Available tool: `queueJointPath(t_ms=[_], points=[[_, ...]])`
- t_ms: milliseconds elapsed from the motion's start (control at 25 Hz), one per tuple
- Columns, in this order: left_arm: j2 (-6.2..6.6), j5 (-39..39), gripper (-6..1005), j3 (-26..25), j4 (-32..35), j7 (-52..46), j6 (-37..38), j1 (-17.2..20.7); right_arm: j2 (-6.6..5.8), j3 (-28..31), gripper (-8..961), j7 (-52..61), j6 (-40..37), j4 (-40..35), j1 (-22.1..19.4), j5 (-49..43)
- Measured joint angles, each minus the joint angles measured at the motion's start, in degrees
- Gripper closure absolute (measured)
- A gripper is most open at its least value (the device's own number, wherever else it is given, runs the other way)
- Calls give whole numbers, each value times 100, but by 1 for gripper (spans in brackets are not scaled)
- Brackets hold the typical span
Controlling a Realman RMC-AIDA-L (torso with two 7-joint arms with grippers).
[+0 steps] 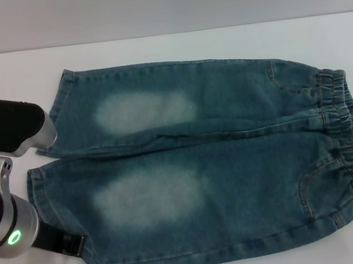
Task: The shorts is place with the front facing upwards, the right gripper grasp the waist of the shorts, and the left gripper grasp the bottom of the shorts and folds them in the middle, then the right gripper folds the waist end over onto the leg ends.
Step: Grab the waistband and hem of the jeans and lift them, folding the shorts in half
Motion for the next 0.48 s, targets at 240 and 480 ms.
queueJointPath(t_ms=[240, 480], points=[[8, -28, 908, 0, -8, 4, 1, 0, -6, 41, 481, -61, 15, 213, 48, 87], [8, -60, 908, -2, -60, 40, 1, 2, 0, 240, 503, -126, -1, -172, -121, 118]])
